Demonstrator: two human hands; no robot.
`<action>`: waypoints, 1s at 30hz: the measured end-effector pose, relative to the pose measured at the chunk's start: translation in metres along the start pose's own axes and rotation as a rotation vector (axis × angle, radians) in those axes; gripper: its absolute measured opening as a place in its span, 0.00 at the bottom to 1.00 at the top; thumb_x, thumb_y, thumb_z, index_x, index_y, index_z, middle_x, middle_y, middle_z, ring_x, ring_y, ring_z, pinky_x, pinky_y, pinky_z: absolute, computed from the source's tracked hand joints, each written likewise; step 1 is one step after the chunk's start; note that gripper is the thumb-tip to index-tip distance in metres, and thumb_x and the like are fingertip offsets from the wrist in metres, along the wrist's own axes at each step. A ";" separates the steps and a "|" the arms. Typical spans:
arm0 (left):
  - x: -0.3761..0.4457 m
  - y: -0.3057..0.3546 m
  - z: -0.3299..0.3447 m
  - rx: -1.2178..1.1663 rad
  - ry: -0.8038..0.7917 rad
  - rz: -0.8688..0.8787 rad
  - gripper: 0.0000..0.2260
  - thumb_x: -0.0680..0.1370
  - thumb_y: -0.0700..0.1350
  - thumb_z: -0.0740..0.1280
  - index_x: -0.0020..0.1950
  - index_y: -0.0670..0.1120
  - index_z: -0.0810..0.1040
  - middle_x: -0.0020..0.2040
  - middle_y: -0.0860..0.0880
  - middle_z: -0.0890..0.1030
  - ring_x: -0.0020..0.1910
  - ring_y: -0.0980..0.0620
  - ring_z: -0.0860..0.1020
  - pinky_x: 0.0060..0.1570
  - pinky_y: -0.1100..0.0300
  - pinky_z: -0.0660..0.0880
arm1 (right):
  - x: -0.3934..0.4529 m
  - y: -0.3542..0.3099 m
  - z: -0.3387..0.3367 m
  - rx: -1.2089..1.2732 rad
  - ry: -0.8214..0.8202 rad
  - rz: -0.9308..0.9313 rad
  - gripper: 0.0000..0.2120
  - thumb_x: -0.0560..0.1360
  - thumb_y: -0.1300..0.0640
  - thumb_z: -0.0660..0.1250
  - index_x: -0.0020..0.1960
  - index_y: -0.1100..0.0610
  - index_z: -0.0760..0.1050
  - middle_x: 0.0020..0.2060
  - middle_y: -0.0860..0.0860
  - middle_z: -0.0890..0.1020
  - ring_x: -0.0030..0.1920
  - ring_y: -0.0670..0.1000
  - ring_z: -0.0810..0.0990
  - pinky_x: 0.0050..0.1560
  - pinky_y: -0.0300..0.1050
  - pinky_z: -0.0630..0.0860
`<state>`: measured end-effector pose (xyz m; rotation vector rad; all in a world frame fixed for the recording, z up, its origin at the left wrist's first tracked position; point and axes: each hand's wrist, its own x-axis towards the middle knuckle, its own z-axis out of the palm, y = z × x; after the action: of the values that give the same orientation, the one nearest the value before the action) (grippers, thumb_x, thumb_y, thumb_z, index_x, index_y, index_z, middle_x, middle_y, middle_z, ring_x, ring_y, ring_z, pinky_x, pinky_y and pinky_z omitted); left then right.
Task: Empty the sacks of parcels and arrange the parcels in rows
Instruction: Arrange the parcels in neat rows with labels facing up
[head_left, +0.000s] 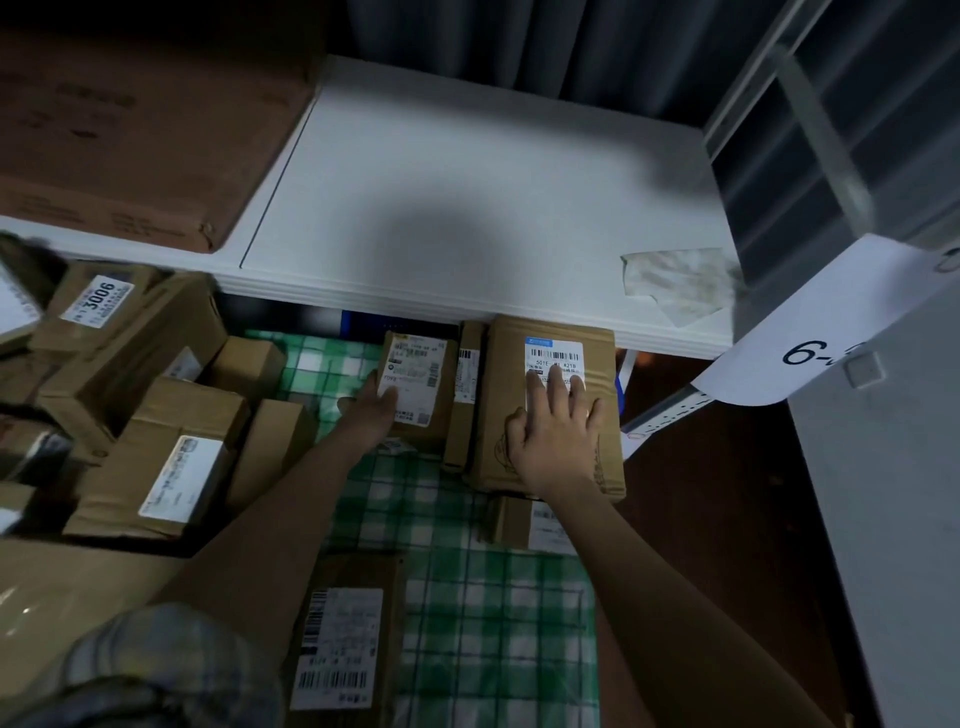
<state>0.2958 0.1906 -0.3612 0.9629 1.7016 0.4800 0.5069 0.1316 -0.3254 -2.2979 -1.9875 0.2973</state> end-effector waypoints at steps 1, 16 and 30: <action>0.000 0.002 0.000 0.014 0.012 0.003 0.20 0.85 0.48 0.51 0.77 0.48 0.57 0.76 0.41 0.60 0.74 0.43 0.59 0.69 0.56 0.61 | -0.001 0.000 0.000 0.001 0.002 0.001 0.37 0.72 0.43 0.35 0.78 0.52 0.57 0.78 0.55 0.56 0.78 0.59 0.49 0.74 0.63 0.40; 0.007 0.006 -0.005 0.140 0.027 0.031 0.28 0.81 0.51 0.62 0.78 0.48 0.55 0.73 0.40 0.66 0.68 0.40 0.69 0.64 0.54 0.68 | 0.000 -0.002 -0.006 -0.041 -0.068 0.010 0.31 0.77 0.46 0.40 0.79 0.51 0.53 0.79 0.54 0.52 0.78 0.59 0.46 0.74 0.64 0.40; -0.022 0.004 -0.017 0.250 -0.101 0.105 0.25 0.79 0.49 0.64 0.75 0.47 0.63 0.71 0.45 0.70 0.64 0.47 0.72 0.56 0.62 0.70 | 0.008 -0.009 -0.023 -0.008 -0.154 0.016 0.25 0.79 0.49 0.55 0.74 0.55 0.57 0.76 0.56 0.55 0.76 0.62 0.49 0.74 0.65 0.45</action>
<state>0.2837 0.1777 -0.3392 1.2412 1.6503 0.2848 0.5042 0.1426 -0.3021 -2.3639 -2.0423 0.4818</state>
